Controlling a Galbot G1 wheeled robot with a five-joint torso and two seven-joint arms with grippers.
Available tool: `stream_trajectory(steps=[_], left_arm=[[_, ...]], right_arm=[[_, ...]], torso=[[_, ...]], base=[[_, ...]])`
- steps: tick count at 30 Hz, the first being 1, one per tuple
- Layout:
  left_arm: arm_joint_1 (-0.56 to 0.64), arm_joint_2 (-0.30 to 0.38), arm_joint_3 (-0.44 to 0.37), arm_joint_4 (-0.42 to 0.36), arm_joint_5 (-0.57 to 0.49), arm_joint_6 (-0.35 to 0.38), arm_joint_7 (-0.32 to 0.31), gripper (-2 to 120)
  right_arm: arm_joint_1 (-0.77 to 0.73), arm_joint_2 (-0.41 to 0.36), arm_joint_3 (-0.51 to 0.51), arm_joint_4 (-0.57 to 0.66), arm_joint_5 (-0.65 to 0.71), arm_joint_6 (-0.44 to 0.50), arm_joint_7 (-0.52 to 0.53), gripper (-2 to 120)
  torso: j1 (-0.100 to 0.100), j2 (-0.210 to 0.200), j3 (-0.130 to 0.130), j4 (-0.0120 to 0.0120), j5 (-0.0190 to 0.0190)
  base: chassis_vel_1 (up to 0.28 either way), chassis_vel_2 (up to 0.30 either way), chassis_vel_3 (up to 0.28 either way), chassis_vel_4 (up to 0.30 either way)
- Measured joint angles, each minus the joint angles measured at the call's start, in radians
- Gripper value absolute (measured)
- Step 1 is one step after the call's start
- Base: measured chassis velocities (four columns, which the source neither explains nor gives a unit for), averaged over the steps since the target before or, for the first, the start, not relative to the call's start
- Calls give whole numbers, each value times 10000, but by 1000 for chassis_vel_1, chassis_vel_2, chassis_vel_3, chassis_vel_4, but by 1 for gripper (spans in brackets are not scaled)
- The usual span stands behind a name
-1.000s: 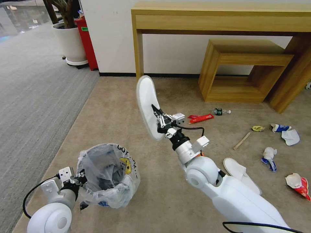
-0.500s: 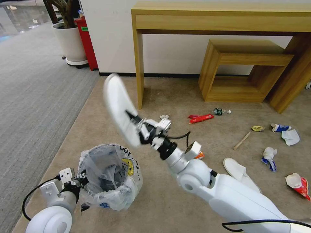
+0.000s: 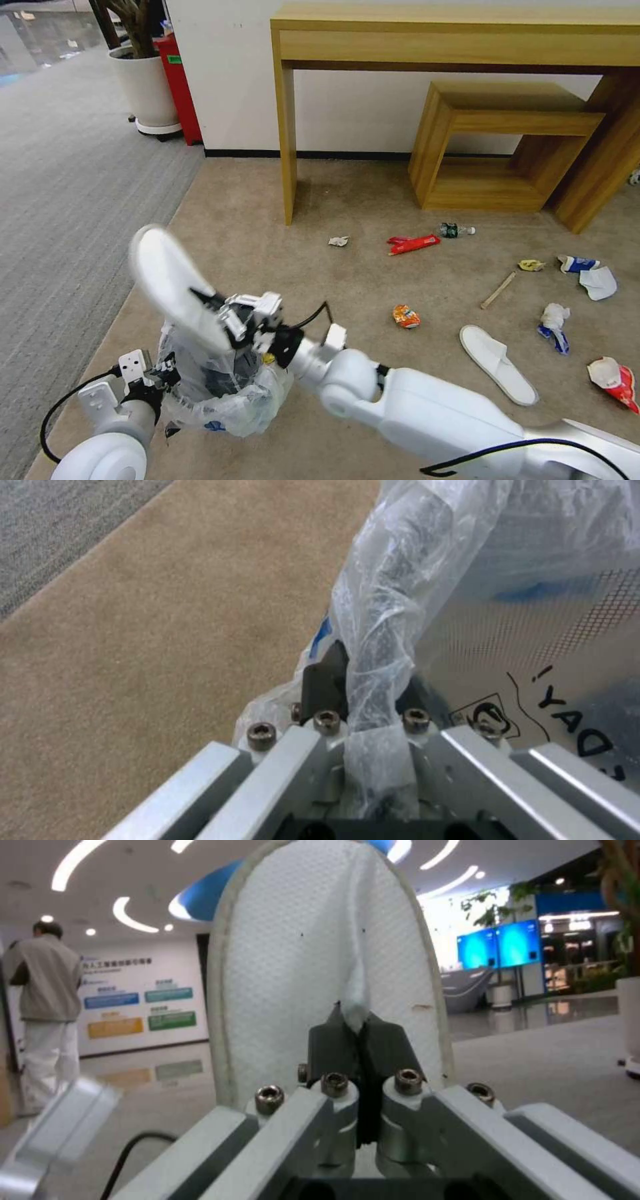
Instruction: Pick up the trash bin and place the garbage on the floor into it.
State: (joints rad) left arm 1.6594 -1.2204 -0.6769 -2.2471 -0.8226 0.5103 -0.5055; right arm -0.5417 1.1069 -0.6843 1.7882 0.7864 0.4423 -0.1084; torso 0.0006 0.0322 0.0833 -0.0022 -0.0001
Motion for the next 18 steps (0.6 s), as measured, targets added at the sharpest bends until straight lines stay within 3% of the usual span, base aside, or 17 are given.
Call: stream_trajectory(steps=[12, 18], left_arm=[[212, -56, -193, -186, 27, -84, 43, 1], [271, 1, -279, -237, -27, -108, 52, 1]], right_arm=[[297, 1570, -1424, -2178, -922, 671, -244, 0], [476, 1916, -1698, -2993, -1299, 934, -338, 0]], torso=[[0, 0, 0, -1, 0], [0, 0, 0, -1, 0]], base=[[0, 0, 0, 0], [0, 0, 0, 0]])
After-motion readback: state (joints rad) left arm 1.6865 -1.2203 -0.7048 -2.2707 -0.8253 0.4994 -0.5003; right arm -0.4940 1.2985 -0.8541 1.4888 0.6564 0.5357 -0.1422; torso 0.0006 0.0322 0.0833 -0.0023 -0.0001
